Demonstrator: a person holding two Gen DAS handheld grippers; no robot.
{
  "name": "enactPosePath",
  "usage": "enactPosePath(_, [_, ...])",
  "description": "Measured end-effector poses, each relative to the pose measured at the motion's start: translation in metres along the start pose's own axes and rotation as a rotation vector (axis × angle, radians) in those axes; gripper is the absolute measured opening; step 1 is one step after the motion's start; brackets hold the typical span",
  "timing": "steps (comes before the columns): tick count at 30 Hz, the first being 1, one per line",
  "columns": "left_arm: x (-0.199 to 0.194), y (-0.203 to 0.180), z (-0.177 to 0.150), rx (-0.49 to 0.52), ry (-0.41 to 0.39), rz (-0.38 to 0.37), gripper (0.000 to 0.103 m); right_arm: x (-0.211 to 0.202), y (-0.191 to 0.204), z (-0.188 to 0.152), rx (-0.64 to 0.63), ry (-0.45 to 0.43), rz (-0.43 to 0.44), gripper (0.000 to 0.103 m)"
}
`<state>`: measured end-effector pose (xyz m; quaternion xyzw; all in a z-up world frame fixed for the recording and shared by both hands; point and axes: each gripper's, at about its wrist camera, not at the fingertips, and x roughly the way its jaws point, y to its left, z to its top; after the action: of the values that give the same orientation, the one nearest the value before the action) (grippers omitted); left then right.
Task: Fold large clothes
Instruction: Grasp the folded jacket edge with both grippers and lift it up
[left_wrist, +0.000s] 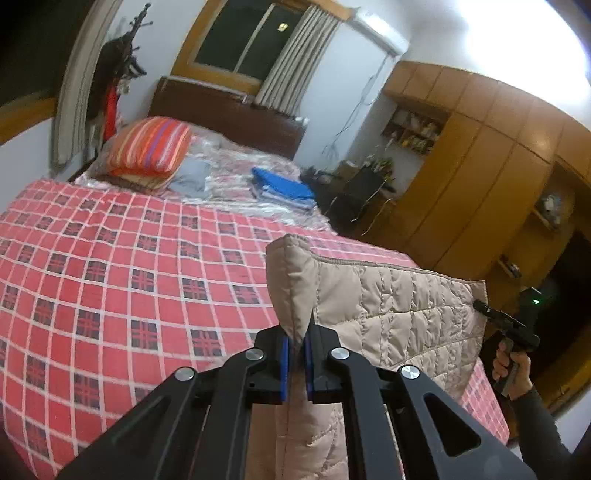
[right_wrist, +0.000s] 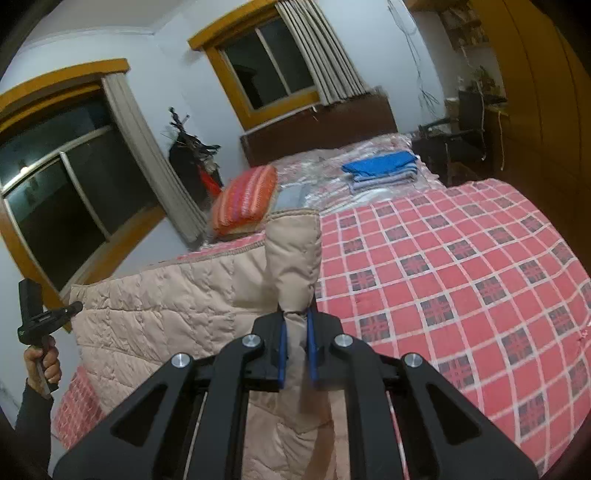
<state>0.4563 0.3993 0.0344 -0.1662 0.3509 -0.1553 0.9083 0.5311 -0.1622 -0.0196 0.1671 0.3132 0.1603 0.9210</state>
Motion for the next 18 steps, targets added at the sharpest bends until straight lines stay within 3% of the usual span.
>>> enactPosePath(11, [0.100, 0.077, -0.018, -0.219, 0.191, 0.055, 0.006, 0.101, -0.029, -0.017, 0.035, 0.190, -0.084, 0.008])
enactPosePath(18, [0.142, 0.111, -0.040, -0.321, 0.318, 0.081, 0.006, 0.154, -0.048, -0.032, 0.080, 0.348, -0.123, 0.008])
